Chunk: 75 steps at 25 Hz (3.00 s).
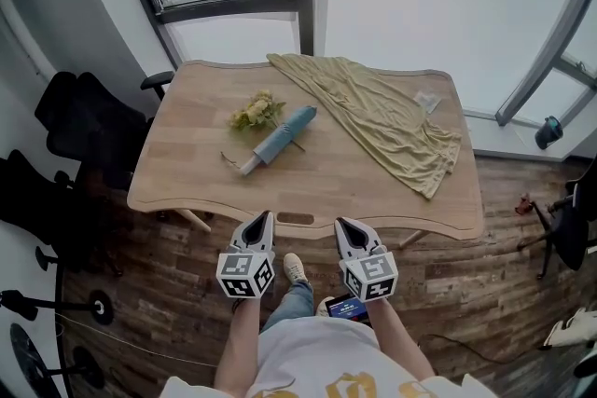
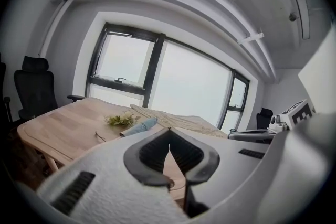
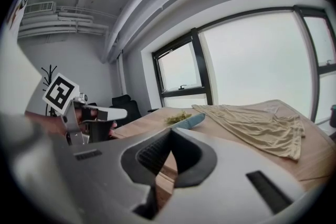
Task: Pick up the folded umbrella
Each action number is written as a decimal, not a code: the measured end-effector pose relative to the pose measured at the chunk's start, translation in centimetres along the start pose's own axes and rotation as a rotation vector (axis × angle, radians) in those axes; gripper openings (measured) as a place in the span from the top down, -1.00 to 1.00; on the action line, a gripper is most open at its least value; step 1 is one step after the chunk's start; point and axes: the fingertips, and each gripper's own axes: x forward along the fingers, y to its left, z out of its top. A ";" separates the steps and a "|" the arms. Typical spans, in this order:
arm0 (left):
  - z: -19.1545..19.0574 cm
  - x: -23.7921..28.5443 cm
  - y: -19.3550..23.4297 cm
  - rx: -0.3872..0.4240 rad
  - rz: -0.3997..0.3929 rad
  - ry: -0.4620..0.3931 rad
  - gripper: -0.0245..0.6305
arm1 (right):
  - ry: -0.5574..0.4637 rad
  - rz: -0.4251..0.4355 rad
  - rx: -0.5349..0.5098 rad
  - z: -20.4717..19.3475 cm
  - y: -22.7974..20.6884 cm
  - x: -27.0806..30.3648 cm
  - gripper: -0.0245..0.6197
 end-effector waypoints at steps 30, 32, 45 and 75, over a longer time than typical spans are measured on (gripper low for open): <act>8.6 20.3 13.5 0.096 -0.226 0.013 0.86 | 0.042 -0.129 -0.036 6.9 -5.4 23.0 0.89; 8.7 20.5 13.4 0.108 -0.231 0.020 0.86 | 0.044 -0.136 -0.033 6.9 -5.6 23.2 0.89; 7.5 21.4 14.2 0.065 -0.193 0.045 0.86 | 0.050 -0.125 -0.021 6.0 -6.7 24.0 0.89; 2.5 28.0 14.9 0.077 -0.196 0.235 0.86 | 0.170 -0.107 0.036 2.5 -11.2 27.9 0.89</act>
